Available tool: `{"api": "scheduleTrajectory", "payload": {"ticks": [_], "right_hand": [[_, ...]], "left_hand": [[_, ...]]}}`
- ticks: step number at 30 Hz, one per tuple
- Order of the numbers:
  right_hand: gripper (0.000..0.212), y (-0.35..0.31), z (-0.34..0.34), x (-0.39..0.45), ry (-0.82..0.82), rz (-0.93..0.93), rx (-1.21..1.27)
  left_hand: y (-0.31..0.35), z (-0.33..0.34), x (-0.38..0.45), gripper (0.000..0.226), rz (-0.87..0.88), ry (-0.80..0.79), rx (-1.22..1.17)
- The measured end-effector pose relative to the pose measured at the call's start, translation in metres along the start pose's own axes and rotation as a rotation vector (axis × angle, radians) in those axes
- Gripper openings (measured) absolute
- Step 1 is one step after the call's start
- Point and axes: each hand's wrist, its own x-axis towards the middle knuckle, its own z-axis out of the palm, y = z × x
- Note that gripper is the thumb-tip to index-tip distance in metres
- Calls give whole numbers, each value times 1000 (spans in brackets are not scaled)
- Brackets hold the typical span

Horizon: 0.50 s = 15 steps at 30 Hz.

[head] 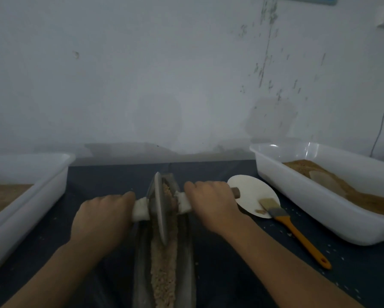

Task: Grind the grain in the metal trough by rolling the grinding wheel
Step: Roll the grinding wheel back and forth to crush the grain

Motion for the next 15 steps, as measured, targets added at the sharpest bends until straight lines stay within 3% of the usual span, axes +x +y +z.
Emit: {"api": "scheduleTrajectory", "payload": {"ticks": [5,9,11,13,15], "right_hand": [[25,-2,-10,-13,-53,-26,76],[32,-11,-30,-56,30,-49,119],[39,-15,-36,-73,88,-38,141],[41,-16,-37,-81,105,-19,124],[40,-14,-32,-77,111,-3,88]], "left_hand": [[2,-13,-12,30,-14,-62,32],[12,-44,-37,41,27,-100,-29],[13,-54,-44,58,147,-16,-113],[10,-53,-47,57,222,107,-166],[7,-47,-45,53,198,-7,-164]]}}
